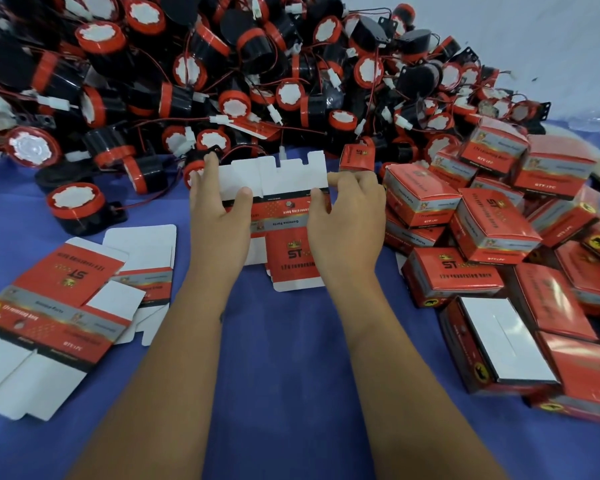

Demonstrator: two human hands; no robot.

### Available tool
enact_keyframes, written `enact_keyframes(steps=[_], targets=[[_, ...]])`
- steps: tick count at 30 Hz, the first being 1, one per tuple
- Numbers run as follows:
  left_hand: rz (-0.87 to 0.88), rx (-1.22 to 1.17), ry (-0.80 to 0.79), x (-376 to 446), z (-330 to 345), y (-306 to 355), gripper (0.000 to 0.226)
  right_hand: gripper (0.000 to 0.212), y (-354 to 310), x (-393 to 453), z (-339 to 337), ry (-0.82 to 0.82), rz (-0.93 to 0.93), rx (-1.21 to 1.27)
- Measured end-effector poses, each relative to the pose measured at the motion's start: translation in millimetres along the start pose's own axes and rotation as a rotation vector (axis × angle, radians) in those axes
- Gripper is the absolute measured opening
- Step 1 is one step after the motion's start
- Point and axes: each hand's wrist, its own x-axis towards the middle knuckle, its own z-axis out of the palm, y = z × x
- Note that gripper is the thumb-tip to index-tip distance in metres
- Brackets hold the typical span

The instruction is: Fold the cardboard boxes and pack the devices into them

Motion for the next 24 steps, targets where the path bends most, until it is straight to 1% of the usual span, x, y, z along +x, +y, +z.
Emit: enact_keyframes(steps=[4, 6, 8, 10, 11, 13, 15, 17, 18, 19, 21, 22, 24], targets=[[0.080, 0.017, -0.036, -5, 3, 6, 0.063, 0.039, -1, -3, 2, -0.073, -0.011, -0.039], [0.119, 0.006, -0.046, -6, 3, 6, 0.062, 0.043, -4, -4, 2, -0.070, -0.012, -0.002], [0.140, -0.040, -0.044, -7, 3, 6, 0.061, 0.036, -6, -4, 1, -0.035, 0.035, 0.165], [0.124, -0.198, -0.048, -8, 2, 6, 0.060, 0.025, -8, -2, -4, -0.037, 0.134, 0.435], [0.097, -0.300, -0.048, -7, 1, 7, 0.059, 0.020, -9, -2, -5, -0.031, 0.136, 0.550], [0.034, -0.435, -0.044, -6, 1, 9, 0.052, 0.020, -12, -3, -10, 0.015, -0.018, 0.620], [0.030, -0.498, -0.025, -6, 1, 13, 0.033, 0.029, -18, -4, -11, 0.059, -0.207, 0.632], [0.019, -0.578, 0.002, -5, 0, 16, 0.011, 0.033, -20, -4, -11, 0.109, -0.309, 0.652], [0.004, -0.630, 0.004, -4, -1, 18, 0.007, 0.033, -20, -4, -10, 0.116, -0.322, 0.676], [-0.012, -0.690, -0.010, -4, -2, 19, 0.008, 0.032, -21, -5, -10, 0.103, -0.312, 0.712], [-0.033, -0.808, -0.051, -4, -3, 22, 0.010, 0.019, -24, -9, -12, 0.025, -0.243, 0.803], [-0.026, -0.826, -0.048, -5, -3, 23, 0.010, 0.013, -24, -11, -12, -0.025, -0.199, 0.855], [0.002, -0.774, -0.006, -7, -1, 23, 0.015, 0.014, -24, -15, -12, -0.104, -0.139, 0.934]])
